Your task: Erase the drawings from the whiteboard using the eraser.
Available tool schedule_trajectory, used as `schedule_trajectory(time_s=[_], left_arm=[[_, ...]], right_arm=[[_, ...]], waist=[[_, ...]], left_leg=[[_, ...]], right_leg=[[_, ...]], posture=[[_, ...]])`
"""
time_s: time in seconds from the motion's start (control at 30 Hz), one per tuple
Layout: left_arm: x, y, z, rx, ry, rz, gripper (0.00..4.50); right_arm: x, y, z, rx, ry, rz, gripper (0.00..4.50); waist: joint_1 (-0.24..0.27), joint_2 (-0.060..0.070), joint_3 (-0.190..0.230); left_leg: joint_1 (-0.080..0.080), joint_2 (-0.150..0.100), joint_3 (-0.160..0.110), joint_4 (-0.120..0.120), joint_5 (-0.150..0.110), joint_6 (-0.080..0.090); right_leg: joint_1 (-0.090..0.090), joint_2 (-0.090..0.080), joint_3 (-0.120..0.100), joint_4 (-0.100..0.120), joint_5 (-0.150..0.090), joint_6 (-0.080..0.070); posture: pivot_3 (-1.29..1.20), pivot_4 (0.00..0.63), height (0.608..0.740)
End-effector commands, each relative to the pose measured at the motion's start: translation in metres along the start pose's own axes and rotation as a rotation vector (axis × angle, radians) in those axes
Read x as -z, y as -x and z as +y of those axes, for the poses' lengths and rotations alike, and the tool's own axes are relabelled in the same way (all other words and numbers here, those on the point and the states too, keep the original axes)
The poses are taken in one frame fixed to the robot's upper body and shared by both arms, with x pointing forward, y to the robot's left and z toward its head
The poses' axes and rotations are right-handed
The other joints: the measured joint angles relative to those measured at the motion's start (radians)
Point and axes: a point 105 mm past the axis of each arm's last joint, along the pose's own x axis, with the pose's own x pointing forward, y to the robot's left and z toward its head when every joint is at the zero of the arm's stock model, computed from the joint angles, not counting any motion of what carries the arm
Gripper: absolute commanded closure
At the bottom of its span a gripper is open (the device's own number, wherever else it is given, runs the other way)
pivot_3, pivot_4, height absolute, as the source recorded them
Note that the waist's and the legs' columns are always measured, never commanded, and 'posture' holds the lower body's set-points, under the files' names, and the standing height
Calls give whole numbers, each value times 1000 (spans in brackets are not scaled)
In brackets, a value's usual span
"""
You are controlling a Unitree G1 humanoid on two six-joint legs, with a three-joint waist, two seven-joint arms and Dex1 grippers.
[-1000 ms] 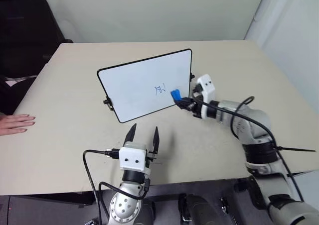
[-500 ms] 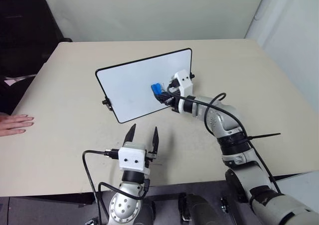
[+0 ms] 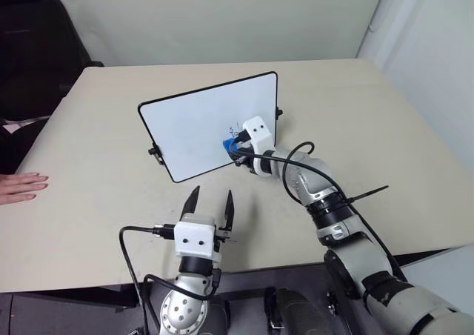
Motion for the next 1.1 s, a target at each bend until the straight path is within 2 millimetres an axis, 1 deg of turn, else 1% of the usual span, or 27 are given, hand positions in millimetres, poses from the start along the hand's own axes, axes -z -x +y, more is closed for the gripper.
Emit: schedule_trajectory(time_s=[0.03, 0.17, 0.2, 0.33, 0.4, 0.73, 1.0, 1.1], left_arm=[[-17, 1, -5, -1, 31, -61, 1077], [-18, 1, -5, -1, 31, -63, 1077], [-18, 1, -5, -1, 31, -63, 1077], [-18, 1, -5, 2, 32, -65, 1077], [-18, 0, -6, 3, 33, -65, 1077], [-19, 2, -6, 6, 36, -64, 1077], [-18, 2, -8, 9, 39, -62, 1077], [-17, 2, -8, 11, 40, -61, 1077]], right_arm=[[-14, 0, -1, 22, 45, -31, 4049], [-28, 3, 3, 7, 47, -90, 4049], [-34, 4, 3, 10, 40, -116, 4049], [-55, 12, -1, 18, 4, -201, 4049], [-61, 16, -4, 22, -4, -226, 4049], [-69, 22, -16, 68, -21, -259, 4049], [-71, 21, -24, 108, -55, -276, 4049], [-72, 22, -24, 109, -55, -278, 4049]], waist=[[0, 0, 0], [-1, 0, 0], [-1, 0, 0], [-2, 0, 0], [-2, 0, 0], [-4, 0, 0], [-5, 0, 0], [-6, 0, 0]], left_leg=[[0, 0, 0, 0, 0, 0], [0, 0, 0, 0, 0, 0], [0, 0, 0, 0, 0, 0], [-2, 0, 0, -1, 0, 0], [-2, 0, 0, -1, 0, 0], [-2, 0, 0, -1, 0, 0], [-2, 0, 0, -1, 1, 0], [-2, 0, 0, -1, 1, 0]], right_leg=[[0, 0, 0, 0, 0, 0], [0, 0, 0, 0, 0, 0], [-1, 0, 0, 0, 0, 0], [-3, 0, 0, 0, 1, 0], [-3, 0, 0, 0, 1, 0], [-4, 0, 0, 0, 1, -1], [-4, 0, 0, 0, 1, -1], [-4, 0, 0, 0, 1, -1]], posture=[[0, 150, 740], [0, 150, 740], [0, 150, 740], [0, 150, 740], [0, 150, 740], [0, 150, 740], [0, 150, 740], [0, 150, 740]])
